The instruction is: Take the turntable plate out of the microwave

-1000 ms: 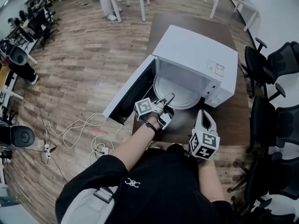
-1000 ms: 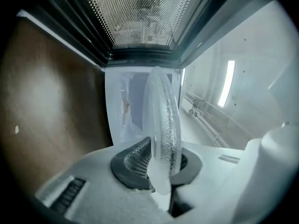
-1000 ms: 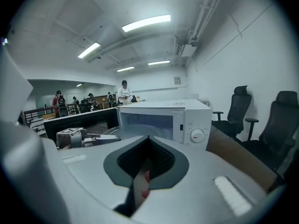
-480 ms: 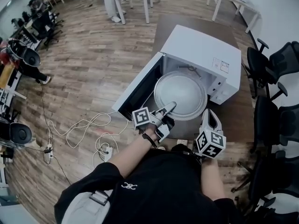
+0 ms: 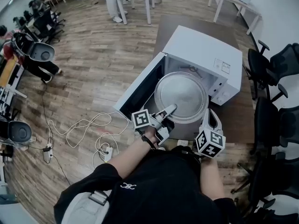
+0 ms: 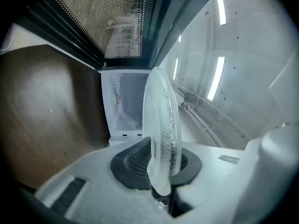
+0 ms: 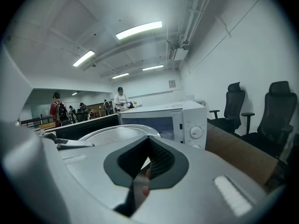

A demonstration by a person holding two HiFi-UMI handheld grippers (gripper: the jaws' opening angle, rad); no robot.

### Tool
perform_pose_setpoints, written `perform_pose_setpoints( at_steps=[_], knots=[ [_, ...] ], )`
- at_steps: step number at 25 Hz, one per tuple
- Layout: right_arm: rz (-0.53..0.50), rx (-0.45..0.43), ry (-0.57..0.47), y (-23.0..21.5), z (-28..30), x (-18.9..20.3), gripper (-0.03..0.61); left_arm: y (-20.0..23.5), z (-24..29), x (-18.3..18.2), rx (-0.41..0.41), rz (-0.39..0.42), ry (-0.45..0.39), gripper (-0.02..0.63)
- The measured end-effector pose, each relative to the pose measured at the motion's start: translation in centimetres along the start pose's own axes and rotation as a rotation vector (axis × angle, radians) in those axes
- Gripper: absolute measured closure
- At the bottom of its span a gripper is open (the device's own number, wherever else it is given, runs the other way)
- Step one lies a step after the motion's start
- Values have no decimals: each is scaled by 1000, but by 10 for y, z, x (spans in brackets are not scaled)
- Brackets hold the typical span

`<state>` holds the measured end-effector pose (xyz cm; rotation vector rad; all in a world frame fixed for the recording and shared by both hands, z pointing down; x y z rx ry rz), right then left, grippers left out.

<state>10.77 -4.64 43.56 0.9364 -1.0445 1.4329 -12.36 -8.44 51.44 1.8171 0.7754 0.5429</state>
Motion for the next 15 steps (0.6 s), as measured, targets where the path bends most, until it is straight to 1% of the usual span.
perform_pose_setpoints(
  at_steps=[4,9,12,15],
  knots=[
    [1,4,-5,-1,-1,-1,572,2,2,1,12,-47,-24,575],
    [8,7,-9,-3,1,-3,572,1,7,-2,9,-14,-3,575],
    [9,12,-7,-4,2,-2,572,2,8,-1,9,-17,0,575],
    [12,16,-6,-5,3,-1,572,5,8,1,-1,-4,5,575]
  ],
)
Point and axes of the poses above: the fingertips, and each gripper's own axes: z forward along the fingers, y to its left, x out of its underside, the point moved 10 cm from there along -z, backward along the fingers, and after that the axes turned 9 degrees about x, right-handed, at the moved point
